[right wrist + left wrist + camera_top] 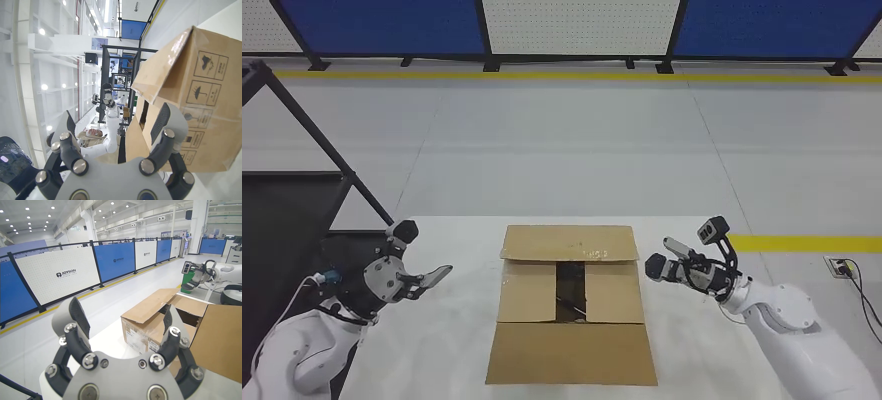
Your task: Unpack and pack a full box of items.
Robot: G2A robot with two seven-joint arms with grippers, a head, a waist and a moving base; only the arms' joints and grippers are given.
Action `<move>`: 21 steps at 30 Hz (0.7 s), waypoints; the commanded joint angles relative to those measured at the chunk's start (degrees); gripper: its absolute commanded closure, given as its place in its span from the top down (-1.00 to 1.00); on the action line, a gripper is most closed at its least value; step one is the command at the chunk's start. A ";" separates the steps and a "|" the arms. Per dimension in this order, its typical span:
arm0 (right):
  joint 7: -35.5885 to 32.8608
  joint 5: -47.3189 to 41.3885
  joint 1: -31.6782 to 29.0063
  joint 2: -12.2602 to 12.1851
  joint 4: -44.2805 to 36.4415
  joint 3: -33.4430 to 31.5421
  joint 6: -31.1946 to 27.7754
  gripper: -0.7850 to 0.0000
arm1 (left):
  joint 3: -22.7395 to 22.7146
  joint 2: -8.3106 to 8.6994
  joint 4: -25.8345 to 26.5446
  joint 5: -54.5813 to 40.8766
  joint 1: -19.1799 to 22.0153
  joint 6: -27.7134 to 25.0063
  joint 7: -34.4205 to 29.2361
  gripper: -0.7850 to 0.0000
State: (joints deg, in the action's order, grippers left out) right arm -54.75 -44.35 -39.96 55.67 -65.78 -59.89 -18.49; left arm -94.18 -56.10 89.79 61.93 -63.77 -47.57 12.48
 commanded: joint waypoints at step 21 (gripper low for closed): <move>-1.46 1.94 7.06 4.09 3.95 4.57 1.77 1.00 | -1.02 0.31 -0.36 -0.47 -1.06 0.47 0.93 1.00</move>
State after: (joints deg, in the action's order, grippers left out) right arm -56.78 -42.30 -33.46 59.48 -62.19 -55.51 -16.58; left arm -95.08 -55.81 89.47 61.52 -64.73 -47.08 13.32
